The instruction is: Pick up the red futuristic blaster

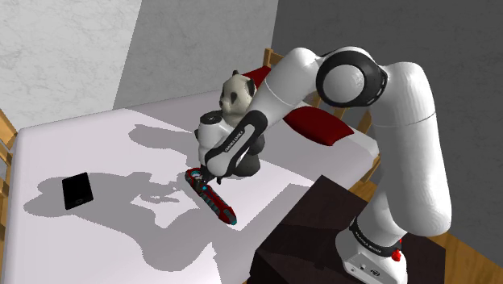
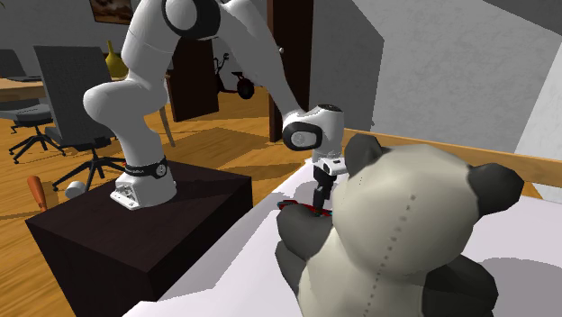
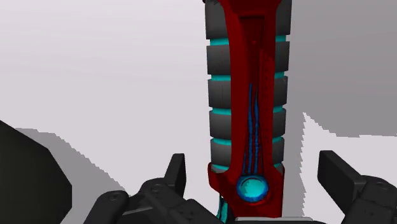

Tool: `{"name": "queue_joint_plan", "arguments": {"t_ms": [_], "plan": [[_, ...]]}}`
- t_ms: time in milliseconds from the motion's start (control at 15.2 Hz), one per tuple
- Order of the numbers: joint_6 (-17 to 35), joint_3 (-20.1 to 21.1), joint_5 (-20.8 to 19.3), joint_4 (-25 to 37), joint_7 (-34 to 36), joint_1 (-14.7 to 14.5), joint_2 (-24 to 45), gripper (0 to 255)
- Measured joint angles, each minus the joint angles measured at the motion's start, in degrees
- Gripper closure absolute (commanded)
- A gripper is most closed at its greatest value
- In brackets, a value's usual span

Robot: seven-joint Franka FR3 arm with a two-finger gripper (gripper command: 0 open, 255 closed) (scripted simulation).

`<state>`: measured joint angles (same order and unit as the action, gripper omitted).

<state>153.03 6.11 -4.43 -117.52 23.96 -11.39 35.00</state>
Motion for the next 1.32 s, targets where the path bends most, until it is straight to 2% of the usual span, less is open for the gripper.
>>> {"name": "queue_joint_plan", "arguments": {"t_ms": [528,594,1320], "plan": [[3.23,-0.99,-0.77,3.49,0.85,-1.16,6.96,0],[3.47,-1.04,-0.8,3.6,0.9,-1.22,7.29,255],[3.43,-1.05,-0.8,3.64,0.92,-1.23,7.32,255]]}}
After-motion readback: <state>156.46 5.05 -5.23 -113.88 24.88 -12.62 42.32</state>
